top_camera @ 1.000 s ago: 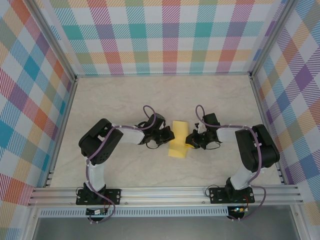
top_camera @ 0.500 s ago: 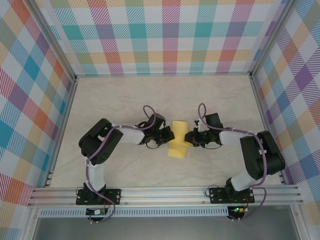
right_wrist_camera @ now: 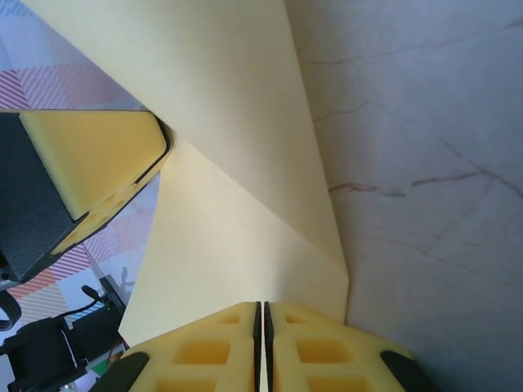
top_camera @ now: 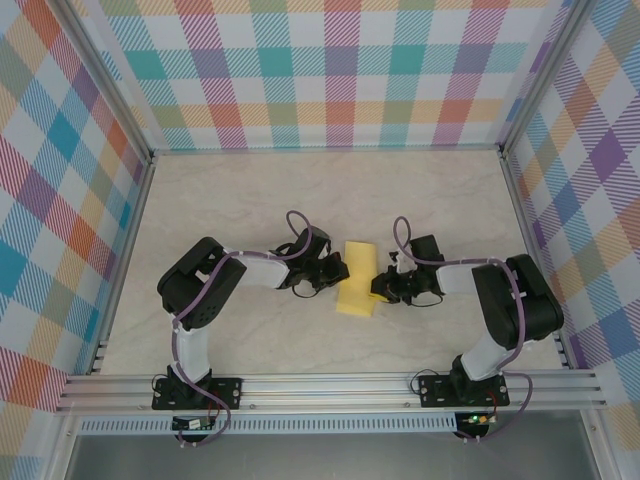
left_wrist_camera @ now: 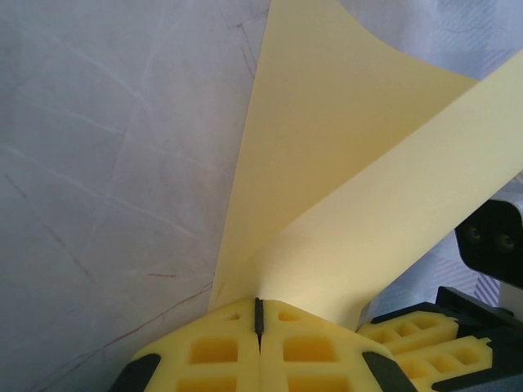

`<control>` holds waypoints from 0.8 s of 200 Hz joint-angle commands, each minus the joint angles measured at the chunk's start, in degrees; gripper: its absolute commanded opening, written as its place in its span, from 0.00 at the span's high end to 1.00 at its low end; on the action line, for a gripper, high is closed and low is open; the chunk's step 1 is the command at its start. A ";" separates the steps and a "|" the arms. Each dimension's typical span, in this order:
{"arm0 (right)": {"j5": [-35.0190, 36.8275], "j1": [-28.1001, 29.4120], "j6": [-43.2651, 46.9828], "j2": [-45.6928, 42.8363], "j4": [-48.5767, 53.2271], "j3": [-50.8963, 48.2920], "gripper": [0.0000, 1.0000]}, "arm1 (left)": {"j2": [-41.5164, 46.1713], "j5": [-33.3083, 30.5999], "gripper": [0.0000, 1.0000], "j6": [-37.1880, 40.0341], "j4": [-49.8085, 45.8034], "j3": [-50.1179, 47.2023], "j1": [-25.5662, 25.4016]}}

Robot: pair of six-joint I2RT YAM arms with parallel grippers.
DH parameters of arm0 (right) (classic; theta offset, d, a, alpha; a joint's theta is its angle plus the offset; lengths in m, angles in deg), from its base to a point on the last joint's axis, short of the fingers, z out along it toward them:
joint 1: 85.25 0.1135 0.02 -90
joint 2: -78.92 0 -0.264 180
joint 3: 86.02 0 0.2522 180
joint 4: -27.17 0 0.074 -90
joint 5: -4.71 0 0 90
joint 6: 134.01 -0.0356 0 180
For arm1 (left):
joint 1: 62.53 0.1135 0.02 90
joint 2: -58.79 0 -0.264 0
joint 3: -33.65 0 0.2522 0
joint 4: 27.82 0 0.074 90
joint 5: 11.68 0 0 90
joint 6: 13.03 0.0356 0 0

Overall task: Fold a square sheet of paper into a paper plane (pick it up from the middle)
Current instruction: Fold the square sheet of paper in half at the center of the table.

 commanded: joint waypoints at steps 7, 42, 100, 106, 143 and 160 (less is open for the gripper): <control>-2.81 0.10 0.37 -4.76 -0.87 -0.88 0.88 | -0.99 -0.97 1.00 1.05 -4.82 -1.10 -1.20; -3.17 1.10 0.50 -4.45 -2.11 -1.88 0.89 | -1.08 -0.87 1.00 1.14 -4.82 -1.39 -1.17; 1.47 2.45 1.57 -0.64 -2.87 -4.97 0.92 | -0.73 -1.00 1.00 1.05 -4.53 -1.72 -1.18; 2.38 2.66 1.96 -0.49 -2.47 -4.96 0.92 | -0.73 -1.06 1.00 1.05 -4.55 -1.76 -1.17; 5.00 3.72 2.64 -3.55 -3.32 -6.08 0.91 | -0.64 -1.15 1.00 0.99 -4.35 -1.98 -1.17; 4.45 4.52 2.78 -7.36 -3.29 -6.20 0.91 | -0.42 -1.15 1.00 0.97 -4.25 -2.26 -1.23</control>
